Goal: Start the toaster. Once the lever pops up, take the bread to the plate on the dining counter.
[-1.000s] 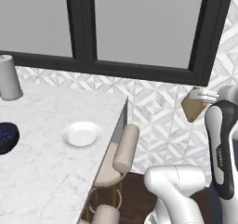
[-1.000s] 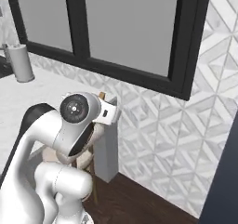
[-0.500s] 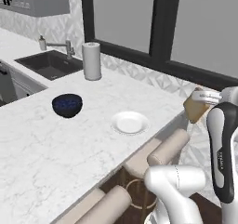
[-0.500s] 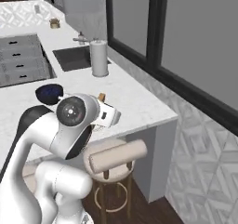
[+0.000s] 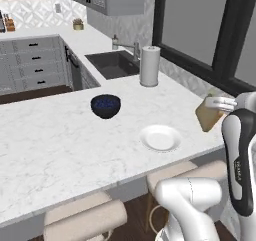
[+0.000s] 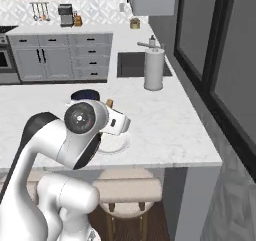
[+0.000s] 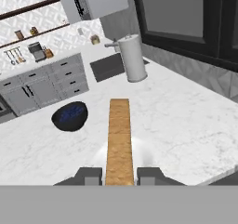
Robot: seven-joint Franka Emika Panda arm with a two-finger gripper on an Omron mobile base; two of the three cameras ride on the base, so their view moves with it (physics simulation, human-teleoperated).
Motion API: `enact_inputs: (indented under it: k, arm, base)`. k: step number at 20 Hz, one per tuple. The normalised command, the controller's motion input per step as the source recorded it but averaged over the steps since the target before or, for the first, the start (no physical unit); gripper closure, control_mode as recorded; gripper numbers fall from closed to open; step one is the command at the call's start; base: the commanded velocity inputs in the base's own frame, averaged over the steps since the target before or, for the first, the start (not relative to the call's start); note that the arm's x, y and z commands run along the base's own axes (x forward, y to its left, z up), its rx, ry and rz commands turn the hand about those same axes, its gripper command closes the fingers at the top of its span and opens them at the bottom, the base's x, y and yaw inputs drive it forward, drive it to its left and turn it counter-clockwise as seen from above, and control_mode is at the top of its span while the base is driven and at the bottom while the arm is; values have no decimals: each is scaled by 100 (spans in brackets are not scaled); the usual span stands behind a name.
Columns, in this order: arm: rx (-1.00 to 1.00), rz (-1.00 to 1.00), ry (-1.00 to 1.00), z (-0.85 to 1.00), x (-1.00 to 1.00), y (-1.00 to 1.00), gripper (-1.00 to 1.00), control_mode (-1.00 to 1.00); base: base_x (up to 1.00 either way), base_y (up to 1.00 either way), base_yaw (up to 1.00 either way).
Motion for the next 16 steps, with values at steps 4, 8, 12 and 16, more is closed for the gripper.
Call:
enact_inputs:
  k: [4,8,12,16]
  arm:
    - [0,0,0,0,0,0,100,100]
    - [0,0,0,0,0,0,100,100]
    - [0,0,0,0,0,0,100,100]
    - [0,0,0,0,0,0,100,100]
  base:
    - [43,-38,49]
    - [26,-24,30]
    - [22,-25,20]
    - [16,-26,14]
